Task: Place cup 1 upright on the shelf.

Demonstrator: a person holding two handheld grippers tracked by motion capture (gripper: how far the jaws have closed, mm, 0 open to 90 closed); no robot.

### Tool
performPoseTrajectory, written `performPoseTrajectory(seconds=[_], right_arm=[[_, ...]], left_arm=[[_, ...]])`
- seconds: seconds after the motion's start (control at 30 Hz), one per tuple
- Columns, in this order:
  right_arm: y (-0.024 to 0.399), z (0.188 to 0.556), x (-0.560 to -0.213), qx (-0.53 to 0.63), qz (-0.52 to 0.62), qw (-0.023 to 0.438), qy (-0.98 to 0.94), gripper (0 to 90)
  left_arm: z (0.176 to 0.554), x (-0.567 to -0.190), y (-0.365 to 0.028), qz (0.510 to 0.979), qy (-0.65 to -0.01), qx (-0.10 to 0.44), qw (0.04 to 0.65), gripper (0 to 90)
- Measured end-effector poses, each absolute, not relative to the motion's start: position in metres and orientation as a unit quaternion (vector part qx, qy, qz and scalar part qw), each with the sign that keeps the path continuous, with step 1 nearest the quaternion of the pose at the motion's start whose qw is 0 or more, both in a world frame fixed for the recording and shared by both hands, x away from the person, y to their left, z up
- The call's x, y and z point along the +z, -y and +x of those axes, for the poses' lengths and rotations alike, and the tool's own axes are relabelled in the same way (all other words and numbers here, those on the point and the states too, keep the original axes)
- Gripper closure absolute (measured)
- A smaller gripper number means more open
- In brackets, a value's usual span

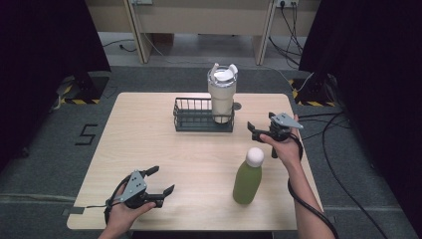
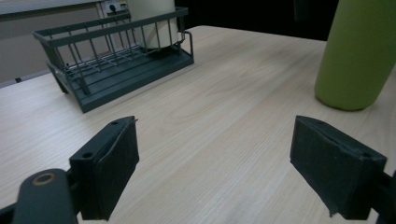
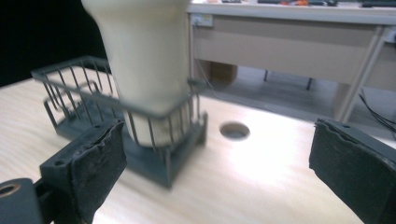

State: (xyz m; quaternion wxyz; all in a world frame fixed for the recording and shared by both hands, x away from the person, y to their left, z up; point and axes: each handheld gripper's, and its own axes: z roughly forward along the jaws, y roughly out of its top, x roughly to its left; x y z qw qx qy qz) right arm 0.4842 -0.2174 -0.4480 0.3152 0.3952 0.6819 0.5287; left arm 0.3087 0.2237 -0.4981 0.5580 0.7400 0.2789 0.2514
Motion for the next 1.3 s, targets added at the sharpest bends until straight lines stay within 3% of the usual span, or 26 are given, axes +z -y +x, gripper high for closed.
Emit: performPoseTrajectory(seconds=[0.4, 0.77, 1.3], right_arm=[[0.251, 0.423, -0.495, 0.490, 0.436, 0.339, -0.674, 4.7], [0.265, 0.392, -0.505, 0.479, 0.453, 0.363, -0.659, 4.8], [0.270, 0.383, -0.510, 0.473, 0.464, 0.366, -0.653, 4.9]], left_arm=[[0.314, -0.474, -0.194, 0.739, -0.231, 0.224, 0.592, 14.9], [0.321, -0.454, -0.158, 0.744, -0.186, 0.200, 0.609, 14.9], [0.330, -0.441, -0.107, 0.752, -0.122, 0.174, 0.624, 14.7]])
